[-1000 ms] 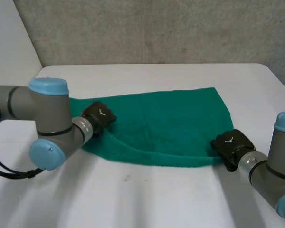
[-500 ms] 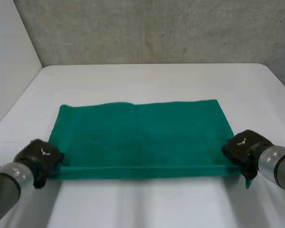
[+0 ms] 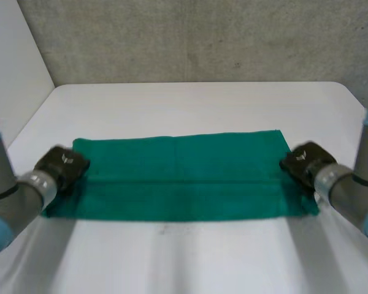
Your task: Fold the towel.
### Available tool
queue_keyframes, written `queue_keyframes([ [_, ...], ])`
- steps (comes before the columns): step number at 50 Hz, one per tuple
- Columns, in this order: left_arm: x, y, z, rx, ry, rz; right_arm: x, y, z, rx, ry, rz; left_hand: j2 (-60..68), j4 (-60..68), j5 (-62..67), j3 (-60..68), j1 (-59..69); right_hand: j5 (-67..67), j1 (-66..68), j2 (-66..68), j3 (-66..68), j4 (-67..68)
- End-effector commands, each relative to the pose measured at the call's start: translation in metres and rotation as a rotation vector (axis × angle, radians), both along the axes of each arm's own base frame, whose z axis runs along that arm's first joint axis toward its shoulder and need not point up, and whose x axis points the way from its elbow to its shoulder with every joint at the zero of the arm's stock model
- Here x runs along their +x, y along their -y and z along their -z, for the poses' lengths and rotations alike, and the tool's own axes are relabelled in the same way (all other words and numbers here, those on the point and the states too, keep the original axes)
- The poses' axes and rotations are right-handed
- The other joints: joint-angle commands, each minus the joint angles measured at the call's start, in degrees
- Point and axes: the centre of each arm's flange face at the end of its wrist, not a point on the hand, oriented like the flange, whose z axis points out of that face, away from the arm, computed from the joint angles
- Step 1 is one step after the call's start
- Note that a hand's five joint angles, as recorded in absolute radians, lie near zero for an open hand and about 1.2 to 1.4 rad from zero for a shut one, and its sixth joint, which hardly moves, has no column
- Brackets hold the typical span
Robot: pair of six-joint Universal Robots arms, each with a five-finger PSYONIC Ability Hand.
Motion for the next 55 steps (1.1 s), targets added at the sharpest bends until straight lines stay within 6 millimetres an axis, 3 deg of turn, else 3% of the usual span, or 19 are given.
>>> queue_keyframes([
  [1, -0.027, 0.056, -0.002, -0.189, -0.042, -0.059, 0.043, 0.048, 0.009, -0.154, 0.034, -0.052, 11.28, 11.58, 14.06, 11.56, 15.46, 12.81, 23.49, 12.07, 12.02, 11.62],
  [5, -0.039, 0.08, 0.009, -0.241, -0.029, -0.096, 0.05, 0.074, 0.015, -0.224, 0.035, -0.008, 11.28, 11.58, 14.06, 11.56, 15.46, 12.81, 23.49, 12.07, 12.02, 11.62],
  [9, -0.046, 0.106, 0.02, -0.277, -0.031, -0.11, 0.062, 0.113, 0.024, -0.367, 0.07, 0.016, 11.28, 11.58, 14.06, 11.56, 15.46, 12.81, 23.49, 12.07, 12.02, 11.62],
  [16, -0.055, 0.133, 0.036, -0.324, -0.046, -0.103, 0.07, 0.133, 0.033, -0.438, 0.093, 0.012, 11.28, 11.58, 14.06, 11.56, 15.46, 12.81, 23.49, 12.07, 12.02, 11.62],
  [17, -0.057, 0.136, 0.039, -0.344, -0.053, -0.097, 0.074, 0.144, 0.043, -0.458, 0.101, 0.005, 11.28, 11.58, 14.06, 11.56, 15.46, 12.81, 23.49, 12.07, 12.02, 11.62],
  [24, -0.066, 0.144, 0.044, -0.444, -0.09, -0.083, 0.079, 0.158, 0.062, -0.477, 0.099, -0.001, 11.28, 11.58, 14.06, 11.56, 15.46, 12.81, 23.49, 12.07, 12.02, 11.62],
  [25, -0.07, 0.144, 0.044, -0.462, -0.099, -0.069, 0.079, 0.16, 0.065, -0.483, 0.095, 0.002, 4.64, 4.94, 7.42, 4.92, 8.82, 1.71, 12.39, 0.97, 0.92, 0.52],
  [26, -0.073, 0.143, 0.046, -0.465, -0.103, -0.057, 0.079, 0.162, 0.067, -0.488, 0.092, 0.009, -6.91, -6.62, -4.14, -6.64, -2.73, -32.54, -21.86, -33.28, -33.33, -33.73],
  [27, -0.075, 0.142, 0.047, -0.467, -0.107, -0.045, 0.079, 0.163, 0.067, -0.489, 0.089, 0.013, -20.68, -20.39, -17.91, -20.41, -16.5, -49.2, -38.52, -49.94, -49.99, -50.39],
  [29, -0.08, 0.136, 0.05, -0.473, -0.115, -0.01, 0.078, 0.164, 0.066, -0.496, 0.093, 0.022, -43.93, -43.64, -41.15, -43.66, -39.75, -57.19, -46.51, -57.93, -57.98, -58.38],
  [31, -0.084, 0.133, 0.049, -0.485, -0.123, 0.007, 0.078, 0.164, 0.065, -0.494, 0.097, 0.021, -45.71, -45.42, -42.93, -45.43, -41.53, -57.19, -46.51, -57.93, -57.98, -58.38],
  [36, -0.087, 0.126, 0.024, -0.541, -0.138, 0.011, 0.076, 0.166, 0.044, -0.509, 0.169, 0.046, -53.96, -53.66, -51.18, -53.68, -49.78, -57.19, -46.51, -57.93, -57.98, -58.38],
  [40, -0.085, 0.121, 0.0, -0.574, -0.15, 0.009, 0.073, 0.161, -0.011, -0.54, 0.319, 0.077, -53.96, -53.67, -51.18, -53.69, -49.78, -57.19, -46.51, -57.93, -57.98, -58.38],
  [44, -0.081, 0.11, -0.019, -0.582, -0.162, 0.004, 0.069, 0.154, -0.033, -0.54, 0.373, 0.085, -53.96, -53.67, -51.18, -53.69, -49.78, -57.19, -46.51, -57.93, -57.98, -58.38],
  [46, -0.079, 0.103, -0.026, -0.58, -0.163, 0.004, 0.063, 0.141, -0.052, -0.516, 0.398, 0.096, -53.96, -53.67, -51.18, -53.69, -49.78, -57.19, -46.51, -57.93, -57.98, -58.38],
  [50, -0.069, 0.089, -0.036, -0.558, -0.179, -0.009, 0.059, 0.127, -0.061, -0.477, 0.393, 0.099, -54.13, -53.84, -51.35, -53.85, -49.95, -57.19, -46.51, -57.93, -57.98, -58.38],
  [51, -0.067, 0.085, -0.038, -0.549, -0.188, -0.012, 0.05, 0.106, -0.071, -0.411, 0.369, 0.109, -54.13, -53.84, -51.35, -53.85, -49.95, -57.19, -46.51, -57.93, -57.98, -58.38],
  [52, -0.061, 0.071, -0.044, -0.511, -0.234, -0.024, 0.046, 0.102, -0.072, -0.389, 0.359, 0.116, -54.3, -54.0, -51.52, -54.02, -50.12, -57.19, -46.51, -57.93, -57.98, -58.38],
  [55, -0.055, 0.057, -0.048, -0.459, -0.297, -0.038, 0.029, 0.087, -0.066, -0.278, 0.324, 0.157, -54.3, -54.0, -51.52, -54.02, -50.12, -57.19, -46.51, -57.93, -57.98, -58.38],
])
